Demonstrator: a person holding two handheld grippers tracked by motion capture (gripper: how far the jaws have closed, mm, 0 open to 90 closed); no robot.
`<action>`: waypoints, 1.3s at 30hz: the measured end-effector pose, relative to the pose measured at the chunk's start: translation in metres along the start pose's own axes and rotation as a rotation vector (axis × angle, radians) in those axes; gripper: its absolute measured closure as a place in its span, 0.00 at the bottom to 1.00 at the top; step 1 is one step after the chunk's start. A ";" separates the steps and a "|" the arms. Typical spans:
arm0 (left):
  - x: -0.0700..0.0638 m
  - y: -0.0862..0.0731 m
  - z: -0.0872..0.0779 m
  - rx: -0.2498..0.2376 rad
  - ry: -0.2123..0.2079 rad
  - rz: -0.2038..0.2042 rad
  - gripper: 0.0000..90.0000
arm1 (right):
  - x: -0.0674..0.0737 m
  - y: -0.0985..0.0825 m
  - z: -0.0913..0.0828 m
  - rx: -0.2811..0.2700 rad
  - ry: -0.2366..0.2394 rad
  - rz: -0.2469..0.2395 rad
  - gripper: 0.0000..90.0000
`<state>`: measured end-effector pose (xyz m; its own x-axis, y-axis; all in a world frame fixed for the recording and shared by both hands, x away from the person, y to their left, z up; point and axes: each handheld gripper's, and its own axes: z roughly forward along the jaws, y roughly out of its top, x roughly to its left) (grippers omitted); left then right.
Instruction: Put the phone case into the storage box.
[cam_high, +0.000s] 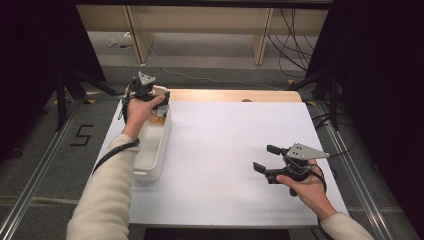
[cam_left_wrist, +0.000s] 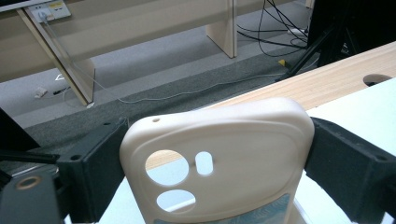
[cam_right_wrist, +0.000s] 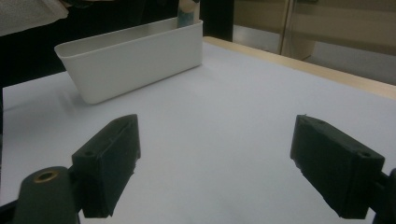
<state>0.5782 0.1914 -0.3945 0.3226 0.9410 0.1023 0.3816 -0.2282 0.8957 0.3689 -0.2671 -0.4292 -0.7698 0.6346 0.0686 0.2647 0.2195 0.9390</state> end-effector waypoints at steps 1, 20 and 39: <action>0.000 0.000 0.000 0.000 0.000 -0.001 0.11 | 0.000 0.000 0.000 -0.003 0.000 0.000 0.19; 0.002 0.001 0.006 0.001 0.011 -0.033 0.09 | 0.000 0.000 0.000 0.000 -0.002 0.011 0.19; 0.000 0.003 0.012 0.001 0.003 -0.051 0.00 | -0.001 -0.001 0.001 0.005 -0.007 0.016 0.19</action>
<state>0.5894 0.1877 -0.3967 0.3005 0.9520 0.0576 0.3980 -0.1800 0.8996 0.3698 -0.2670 -0.4306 -0.7613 0.6433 0.0810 0.2800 0.2135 0.9360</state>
